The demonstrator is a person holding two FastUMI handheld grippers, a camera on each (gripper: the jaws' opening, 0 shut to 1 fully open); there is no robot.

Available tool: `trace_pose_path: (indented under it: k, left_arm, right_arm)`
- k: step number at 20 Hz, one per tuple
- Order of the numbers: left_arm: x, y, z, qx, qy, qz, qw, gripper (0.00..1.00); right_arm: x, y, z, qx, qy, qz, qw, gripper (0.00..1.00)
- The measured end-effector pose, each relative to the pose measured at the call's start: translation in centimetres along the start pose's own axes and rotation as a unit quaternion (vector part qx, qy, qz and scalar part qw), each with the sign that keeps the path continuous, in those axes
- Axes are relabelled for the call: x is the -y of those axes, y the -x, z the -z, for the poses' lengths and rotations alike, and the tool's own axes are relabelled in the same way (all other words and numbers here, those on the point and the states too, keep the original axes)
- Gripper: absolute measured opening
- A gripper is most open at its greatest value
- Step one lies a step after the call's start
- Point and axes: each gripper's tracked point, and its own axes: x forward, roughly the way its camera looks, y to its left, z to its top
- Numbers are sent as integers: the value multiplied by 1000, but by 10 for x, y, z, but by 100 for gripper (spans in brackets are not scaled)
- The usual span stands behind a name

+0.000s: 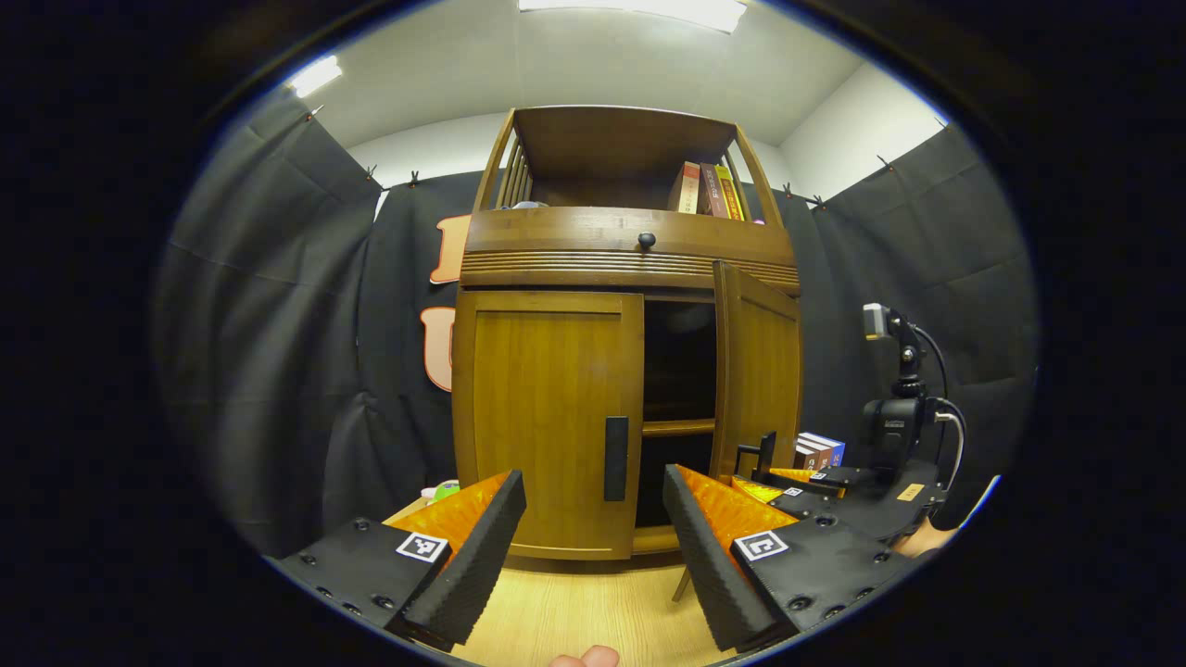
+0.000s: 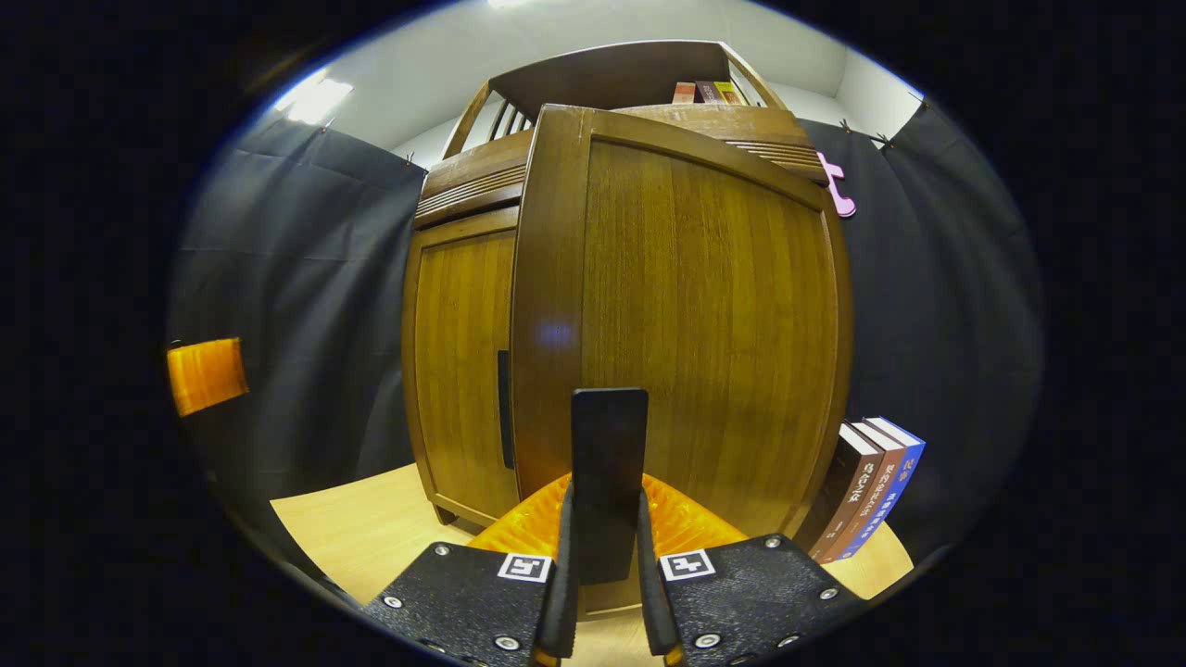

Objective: Open the right door of the double-door shoe cabinet with the right hand, and open the left door with the left hand.

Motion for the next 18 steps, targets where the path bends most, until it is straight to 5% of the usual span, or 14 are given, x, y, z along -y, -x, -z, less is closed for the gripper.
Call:
trace_pose_path:
  k: [15,16,18]
  left_arm:
    - [38,-10,9,-6,9,30,999,95]
    - [39,-10,10,-7,7,30,999,94]
    - [40,-11,9,-6,5,29,1000,95]
  right_arm:
    - [56,71,31,-42,8,38,998,27]
    - [61,77,33,-46,6,39,998,36]
    - [72,85,35,-49,-7,48,998,26]
